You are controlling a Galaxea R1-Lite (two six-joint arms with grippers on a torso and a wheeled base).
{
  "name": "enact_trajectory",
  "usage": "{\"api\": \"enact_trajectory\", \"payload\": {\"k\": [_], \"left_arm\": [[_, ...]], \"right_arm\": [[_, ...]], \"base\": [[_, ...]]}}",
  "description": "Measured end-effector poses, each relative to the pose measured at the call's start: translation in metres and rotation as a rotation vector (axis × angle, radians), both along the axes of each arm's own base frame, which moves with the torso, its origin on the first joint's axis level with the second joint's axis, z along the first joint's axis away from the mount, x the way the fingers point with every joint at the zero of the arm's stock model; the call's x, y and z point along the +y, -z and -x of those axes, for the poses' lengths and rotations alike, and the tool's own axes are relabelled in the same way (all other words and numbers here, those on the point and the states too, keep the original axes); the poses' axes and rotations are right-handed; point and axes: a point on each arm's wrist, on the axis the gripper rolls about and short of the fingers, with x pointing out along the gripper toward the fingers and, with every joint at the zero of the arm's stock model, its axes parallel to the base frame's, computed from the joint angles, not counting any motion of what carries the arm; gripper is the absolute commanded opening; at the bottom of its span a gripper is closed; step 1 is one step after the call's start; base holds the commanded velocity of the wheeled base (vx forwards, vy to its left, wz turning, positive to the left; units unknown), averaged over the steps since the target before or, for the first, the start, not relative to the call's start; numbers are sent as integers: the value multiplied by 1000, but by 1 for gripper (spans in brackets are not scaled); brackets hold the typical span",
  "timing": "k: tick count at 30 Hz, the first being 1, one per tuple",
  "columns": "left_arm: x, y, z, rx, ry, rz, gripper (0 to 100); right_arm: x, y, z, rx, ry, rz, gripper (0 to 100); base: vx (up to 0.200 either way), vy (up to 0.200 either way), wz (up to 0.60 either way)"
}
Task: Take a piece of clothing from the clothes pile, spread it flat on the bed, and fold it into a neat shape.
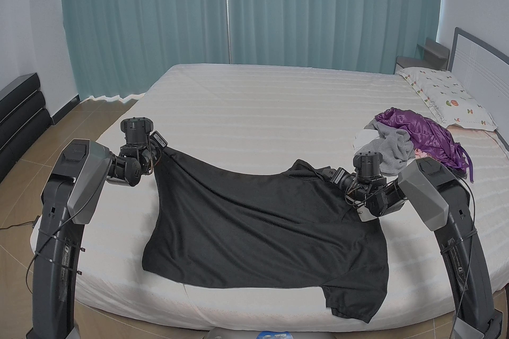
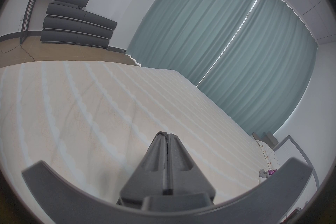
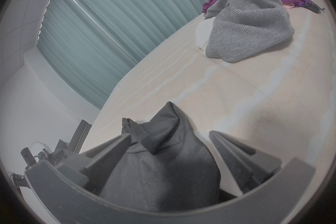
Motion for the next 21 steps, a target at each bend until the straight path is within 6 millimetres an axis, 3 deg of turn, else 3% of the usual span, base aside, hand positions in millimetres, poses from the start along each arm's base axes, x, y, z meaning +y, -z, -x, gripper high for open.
{"api": "enact_trajectory", "payload": {"k": [10, 21], "left_arm": [[-5, 2, 1, 8, 7, -1, 0], [-12, 3, 0, -2, 18, -1, 0]], "right_arm": [[-5, 3, -5, -15, 22, -8, 0], [-33, -33, -29, -160, 165, -26, 0]], "base": [[0, 0, 0], [0, 0, 0]]}}
